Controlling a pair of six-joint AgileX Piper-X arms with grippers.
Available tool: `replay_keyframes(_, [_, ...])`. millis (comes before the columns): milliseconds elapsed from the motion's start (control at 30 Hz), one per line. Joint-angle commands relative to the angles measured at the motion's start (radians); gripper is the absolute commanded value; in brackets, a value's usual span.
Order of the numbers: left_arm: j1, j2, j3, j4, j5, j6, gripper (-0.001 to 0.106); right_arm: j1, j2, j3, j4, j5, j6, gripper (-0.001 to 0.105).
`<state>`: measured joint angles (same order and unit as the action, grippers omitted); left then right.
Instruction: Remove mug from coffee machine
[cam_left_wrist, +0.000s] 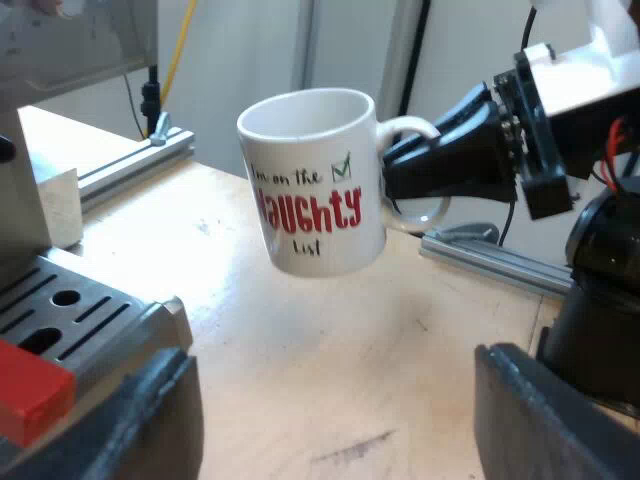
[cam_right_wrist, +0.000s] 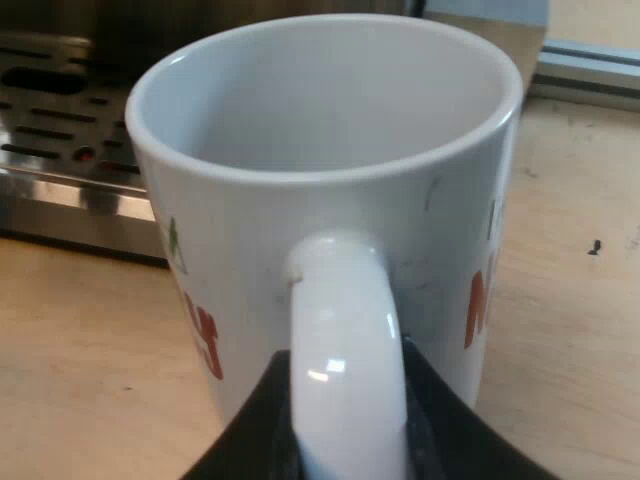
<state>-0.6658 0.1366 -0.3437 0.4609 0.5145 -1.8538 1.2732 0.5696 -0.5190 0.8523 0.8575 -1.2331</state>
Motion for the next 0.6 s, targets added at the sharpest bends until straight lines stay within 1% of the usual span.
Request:
replay_keyframes(33, [-0.018,0.044,-0.008,-0.020,-0.011,-0.012,0.061,-0.001,-0.010,-0.013,0.007,0.093,0.042,0.000])
replay_keyframes(133, [-0.017,0.091,-0.008,-0.035,-0.011,-0.003,0.061,-0.001,-0.010,-0.013,0.028,0.165,0.048,0.000])
replay_keyframes(200, [-0.017,0.129,-0.008,-0.069,-0.009,-0.003,0.061,-0.001,-0.010,-0.013,0.028,0.210,0.048,0.000])
replay_keyframes(333, [-0.017,0.186,-0.008,-0.119,0.002,-0.003,0.061,-0.001,-0.010,-0.013,0.028,0.219,0.048,0.000])
replay_keyframes(400, [-0.017,0.208,-0.008,-0.135,0.026,-0.003,0.061,-0.004,-0.010,-0.013,0.028,0.228,0.048,0.000])
replay_keyframes(600, [-0.017,0.214,-0.008,-0.131,0.056,-0.003,0.061,-0.072,-0.010,-0.013,0.028,0.232,0.048,0.000])
